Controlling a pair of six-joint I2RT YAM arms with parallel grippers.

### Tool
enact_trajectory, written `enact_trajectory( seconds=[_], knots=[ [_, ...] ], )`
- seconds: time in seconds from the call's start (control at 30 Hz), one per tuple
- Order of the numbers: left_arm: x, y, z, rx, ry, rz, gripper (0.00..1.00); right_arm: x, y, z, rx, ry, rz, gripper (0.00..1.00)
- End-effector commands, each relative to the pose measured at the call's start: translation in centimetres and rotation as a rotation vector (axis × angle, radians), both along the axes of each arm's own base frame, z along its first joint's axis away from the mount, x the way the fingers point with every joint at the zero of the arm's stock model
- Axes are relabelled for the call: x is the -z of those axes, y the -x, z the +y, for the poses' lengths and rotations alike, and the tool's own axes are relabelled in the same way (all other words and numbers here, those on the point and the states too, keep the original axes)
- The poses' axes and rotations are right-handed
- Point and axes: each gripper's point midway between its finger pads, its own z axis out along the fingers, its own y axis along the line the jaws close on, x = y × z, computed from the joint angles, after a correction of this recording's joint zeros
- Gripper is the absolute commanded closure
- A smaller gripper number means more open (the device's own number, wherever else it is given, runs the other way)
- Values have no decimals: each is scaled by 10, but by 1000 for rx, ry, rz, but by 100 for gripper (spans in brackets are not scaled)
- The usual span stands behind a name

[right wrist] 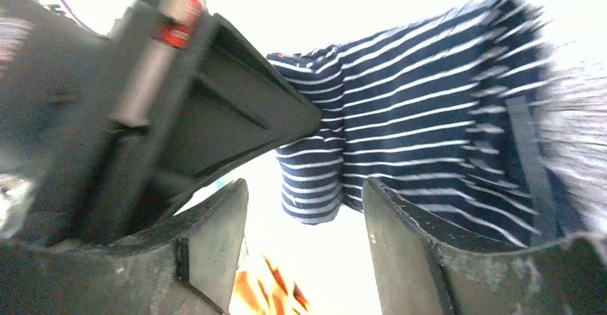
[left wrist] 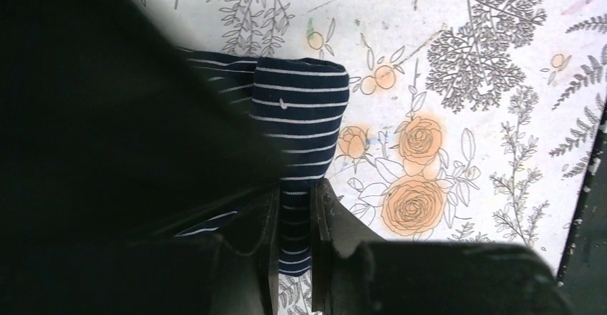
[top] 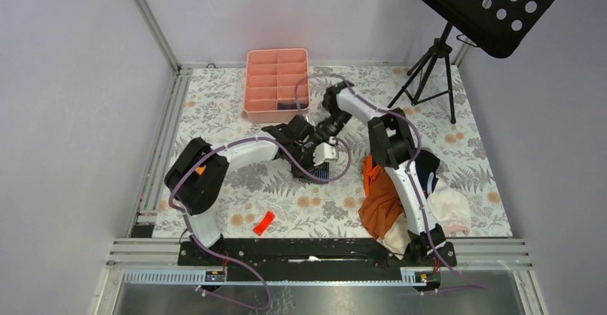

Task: Roll the underwear
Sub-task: Roll the underwear to the center of the board.

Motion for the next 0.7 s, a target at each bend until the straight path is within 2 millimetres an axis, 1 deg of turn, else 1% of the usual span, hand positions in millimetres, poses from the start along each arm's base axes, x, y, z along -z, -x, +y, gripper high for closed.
enact_trajectory(
  seconds=[0.0, 0.03, 0.07, 0.17, 0.2, 0.27, 0.3, 0.37, 0.4, 0.43, 0.47, 0.5, 0.53, 0.57, 0.6, 0.63, 0.67],
  knots=[
    [0, 26, 3, 52, -3, 124, 100, -100, -70, 1, 27, -174, -444, 32],
    [0, 31, 6, 57, -5, 143, 100, -116, -86, -1, 69, -191, -490, 32],
    [0, 35, 8, 57, -9, 161, 100, -139, -104, 0, 112, -227, -561, 32],
    [0, 42, 11, 26, 0, 222, 100, -181, -146, -10, 266, -256, -675, 32],
    [1, 44, 11, 10, 3, 247, 100, -194, -157, -14, 305, -263, -721, 32],
    [2, 48, 11, -12, 8, 304, 100, -219, -169, -24, 341, -269, -831, 32],
    [4, 50, 13, -23, 1, 343, 99, -231, -173, -28, 355, -265, -889, 27],
    [7, 55, 13, -25, -26, 440, 98, -252, -177, -35, 373, -262, -988, 17],
    [10, 56, 13, -31, -40, 487, 97, -270, -173, -39, 386, -272, -1043, 14],
    [11, 54, 11, -34, -43, 519, 97, -277, -171, -42, 400, -277, -1082, 10],
    [13, 51, 10, -44, -42, 544, 96, -288, -168, -45, 433, -283, -1121, 9],
    [16, 48, 9, -56, -36, 565, 96, -290, -166, -48, 470, -286, -1155, 8],
    [19, 43, 8, -72, -25, 578, 95, -305, -163, -50, 511, -323, -1226, 7],
    [21, 37, 7, -92, -15, 587, 95, -308, -158, -54, 550, -350, -1278, 5],
    [25, 32, 6, -109, -15, 602, 94, -325, -159, -55, 608, -421, -1388, 1],
    [29, 28, 6, -125, -21, 623, 94, -332, -151, -58, 661, -473, -1444, 0],
    [32, 25, 6, -143, -28, 649, 93, -315, -140, -61, 698, -500, -1436, 0]
  ],
)
